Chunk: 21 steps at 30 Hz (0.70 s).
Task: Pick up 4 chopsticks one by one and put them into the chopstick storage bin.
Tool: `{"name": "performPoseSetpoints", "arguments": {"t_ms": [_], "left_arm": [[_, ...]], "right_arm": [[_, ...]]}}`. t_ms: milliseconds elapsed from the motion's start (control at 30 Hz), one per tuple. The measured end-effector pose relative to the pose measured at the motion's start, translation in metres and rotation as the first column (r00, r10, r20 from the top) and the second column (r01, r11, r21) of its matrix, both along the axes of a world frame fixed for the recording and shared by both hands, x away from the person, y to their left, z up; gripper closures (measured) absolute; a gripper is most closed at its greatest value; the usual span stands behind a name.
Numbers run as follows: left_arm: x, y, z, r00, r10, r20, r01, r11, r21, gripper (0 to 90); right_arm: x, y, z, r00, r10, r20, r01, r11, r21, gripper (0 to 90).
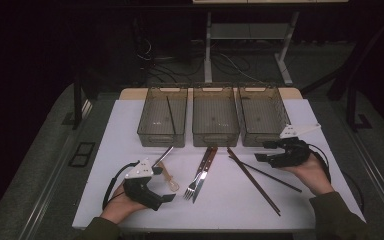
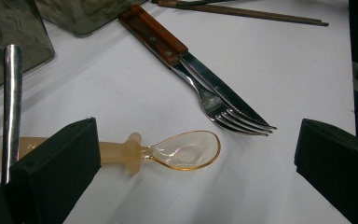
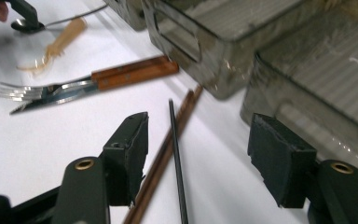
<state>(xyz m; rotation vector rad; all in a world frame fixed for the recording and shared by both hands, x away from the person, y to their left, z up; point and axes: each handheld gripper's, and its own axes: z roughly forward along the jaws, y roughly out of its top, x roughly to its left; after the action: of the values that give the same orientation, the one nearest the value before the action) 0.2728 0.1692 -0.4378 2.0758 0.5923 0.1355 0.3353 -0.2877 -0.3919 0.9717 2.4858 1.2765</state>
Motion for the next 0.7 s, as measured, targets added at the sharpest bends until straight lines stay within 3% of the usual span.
{"name": "performPoseSetpoints", "arguments": {"t_ms": [300, 567, 700], "left_arm": [[-0.002, -0.003, -0.001, 0.9999, -0.014, 0.004, 0.014, 0.9998, 0.011, 0.0], [-0.002, -0.004, -0.002, 0.9998, -0.017, 0.003, 0.017, 0.9996, 0.021, 0.0], [-0.002, -0.004, -0.002, 0.9997, -0.022, 0.004, 0.022, 0.9994, 0.026, 0.0]], "right_arm": [[-0.017, -0.024, -0.011, 0.9995, -0.006, -0.030, 0.005, 1.000, -0.026, 42.6], [-0.028, -0.033, -0.026, 0.9971, 0.030, -0.069, -0.036, 0.996, -0.083, 51.1], [-0.029, -0.033, -0.033, 0.9943, 0.049, -0.094, -0.062, 0.988, -0.139, 57.9]]}}
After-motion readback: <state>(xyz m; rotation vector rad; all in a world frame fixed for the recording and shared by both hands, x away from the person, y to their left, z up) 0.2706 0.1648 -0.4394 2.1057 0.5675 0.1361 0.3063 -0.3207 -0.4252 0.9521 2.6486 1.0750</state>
